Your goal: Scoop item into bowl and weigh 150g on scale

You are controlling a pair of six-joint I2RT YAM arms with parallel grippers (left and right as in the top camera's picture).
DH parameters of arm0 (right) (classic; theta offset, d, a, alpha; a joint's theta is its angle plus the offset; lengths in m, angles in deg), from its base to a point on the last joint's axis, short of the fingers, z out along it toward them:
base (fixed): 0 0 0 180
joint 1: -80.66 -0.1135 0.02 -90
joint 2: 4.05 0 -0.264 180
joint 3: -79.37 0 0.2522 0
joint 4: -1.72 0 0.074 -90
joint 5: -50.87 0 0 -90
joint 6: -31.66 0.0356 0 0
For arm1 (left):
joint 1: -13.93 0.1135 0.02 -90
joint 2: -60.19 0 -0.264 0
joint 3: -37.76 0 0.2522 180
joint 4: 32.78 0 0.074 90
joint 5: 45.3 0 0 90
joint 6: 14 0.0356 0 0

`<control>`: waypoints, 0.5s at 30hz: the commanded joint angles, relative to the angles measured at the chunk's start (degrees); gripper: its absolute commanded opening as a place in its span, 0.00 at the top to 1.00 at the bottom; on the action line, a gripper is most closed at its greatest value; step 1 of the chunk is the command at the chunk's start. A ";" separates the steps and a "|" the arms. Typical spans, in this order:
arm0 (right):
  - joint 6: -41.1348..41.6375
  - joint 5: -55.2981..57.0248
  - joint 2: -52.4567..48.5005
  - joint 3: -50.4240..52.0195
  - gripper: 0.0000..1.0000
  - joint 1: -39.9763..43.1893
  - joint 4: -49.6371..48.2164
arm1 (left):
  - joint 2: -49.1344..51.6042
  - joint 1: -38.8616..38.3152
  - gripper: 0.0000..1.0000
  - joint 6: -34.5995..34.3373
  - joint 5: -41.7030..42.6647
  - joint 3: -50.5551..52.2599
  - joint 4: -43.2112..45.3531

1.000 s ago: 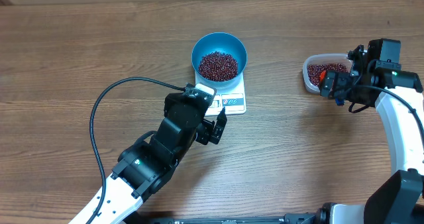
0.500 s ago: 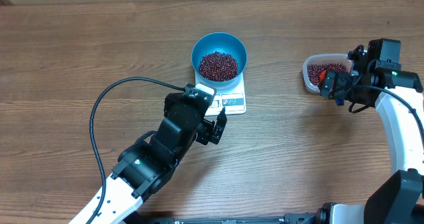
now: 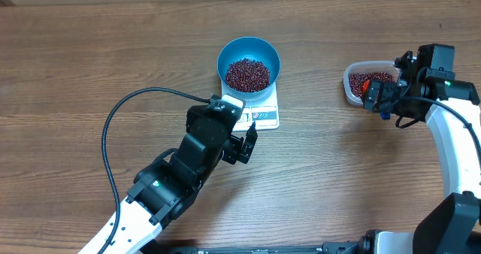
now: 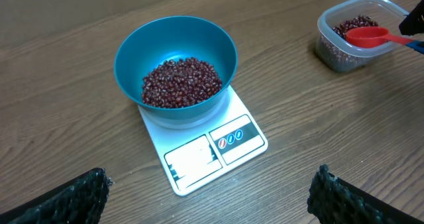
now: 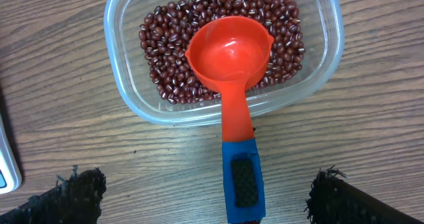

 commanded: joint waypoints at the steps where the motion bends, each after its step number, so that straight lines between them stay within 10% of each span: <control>1: -0.44 0.50 -0.28 -1.05 0.00 -0.22 -0.24 | -0.90 0.24 0.01 0.85 0.33 -0.35 0.15; 15: -0.44 0.52 -0.28 -1.05 0.00 -0.22 -0.24 | -0.90 0.24 0.00 0.87 3.28 -0.35 -0.33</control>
